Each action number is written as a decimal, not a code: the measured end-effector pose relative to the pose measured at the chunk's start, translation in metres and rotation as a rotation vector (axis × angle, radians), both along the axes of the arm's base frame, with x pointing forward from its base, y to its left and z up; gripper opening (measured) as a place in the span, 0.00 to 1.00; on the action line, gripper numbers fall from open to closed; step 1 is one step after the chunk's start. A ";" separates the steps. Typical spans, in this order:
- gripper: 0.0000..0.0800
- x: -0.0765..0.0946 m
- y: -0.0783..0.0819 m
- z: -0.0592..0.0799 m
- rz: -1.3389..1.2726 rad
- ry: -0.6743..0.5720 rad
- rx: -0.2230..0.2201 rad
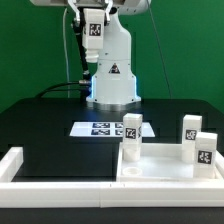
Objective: Assemble square table
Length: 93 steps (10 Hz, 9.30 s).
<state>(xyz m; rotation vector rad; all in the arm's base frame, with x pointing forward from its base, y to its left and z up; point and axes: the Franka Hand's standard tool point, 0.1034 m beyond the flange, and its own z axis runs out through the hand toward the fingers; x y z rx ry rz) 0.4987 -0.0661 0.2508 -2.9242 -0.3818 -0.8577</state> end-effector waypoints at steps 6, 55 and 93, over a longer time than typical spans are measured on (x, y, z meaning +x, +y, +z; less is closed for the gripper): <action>0.36 0.054 0.046 -0.014 -0.105 0.034 -0.019; 0.36 0.112 0.035 -0.128 -0.336 0.126 -0.020; 0.81 0.110 0.065 -0.177 -0.562 -0.021 0.028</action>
Offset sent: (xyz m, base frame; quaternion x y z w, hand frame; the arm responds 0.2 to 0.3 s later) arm 0.0718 0.0137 -0.0361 -0.0281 -0.0134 0.0368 0.9988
